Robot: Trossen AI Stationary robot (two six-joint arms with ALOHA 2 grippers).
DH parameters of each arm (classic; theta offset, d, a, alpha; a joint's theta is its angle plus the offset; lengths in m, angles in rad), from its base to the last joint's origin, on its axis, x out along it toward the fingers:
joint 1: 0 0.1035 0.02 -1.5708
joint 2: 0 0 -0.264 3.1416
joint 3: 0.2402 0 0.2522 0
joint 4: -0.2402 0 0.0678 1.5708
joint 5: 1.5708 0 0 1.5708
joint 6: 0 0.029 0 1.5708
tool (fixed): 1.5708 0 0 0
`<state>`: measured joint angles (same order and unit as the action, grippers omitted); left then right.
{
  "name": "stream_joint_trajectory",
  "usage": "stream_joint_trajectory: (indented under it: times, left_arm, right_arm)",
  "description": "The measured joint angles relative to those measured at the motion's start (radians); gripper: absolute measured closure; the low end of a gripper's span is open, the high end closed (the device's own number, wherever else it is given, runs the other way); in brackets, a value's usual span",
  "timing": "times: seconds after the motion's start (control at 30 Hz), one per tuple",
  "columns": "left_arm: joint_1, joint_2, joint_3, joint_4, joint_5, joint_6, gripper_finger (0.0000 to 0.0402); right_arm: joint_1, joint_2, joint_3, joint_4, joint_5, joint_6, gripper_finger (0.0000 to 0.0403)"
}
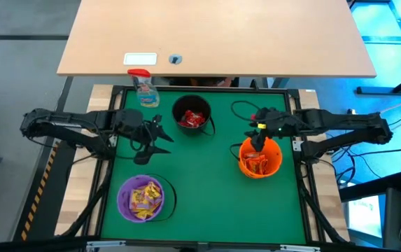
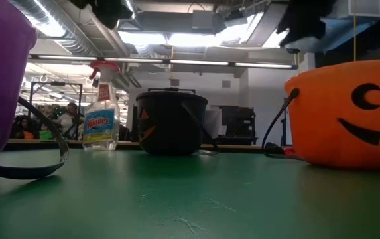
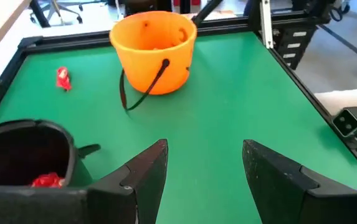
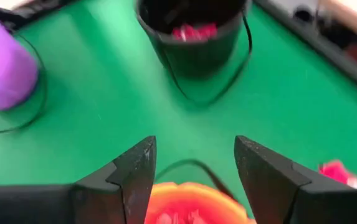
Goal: Sort candy
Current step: Put the red candy into the black bucket
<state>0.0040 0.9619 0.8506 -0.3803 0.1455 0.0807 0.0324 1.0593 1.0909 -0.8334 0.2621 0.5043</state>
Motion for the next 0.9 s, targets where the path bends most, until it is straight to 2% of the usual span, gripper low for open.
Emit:
stream_joint_trajectory:
  times: [0.1, 0.23, 0.4, 0.9]
  left_arm:
    - [0.035, 0.0, -0.01, -0.007, 0.033, -0.027, 0.0205]
    - [0.051, 0.0, -0.014, -0.056, 0.05, -0.045, 0.0205]
    - [0.055, 0.0, -0.014, -0.052, 0.049, -0.044, 0.0206]
    - [0.095, 0.0, -0.014, -0.051, 0.057, -0.026, 0.0206]
  right_arm:
    - [0.0, -0.002, -0.041, -0.009, -0.021, 0.089, 0.0187]
    - [0.0, -0.002, -0.069, -0.031, -0.044, 0.11, 0.0187]
    - [0.0, -0.004, -0.077, -0.092, 0.033, 0.113, 0.0187]
    - [-0.003, -0.009, -0.078, -0.177, 0.082, 0.104, 0.0187]
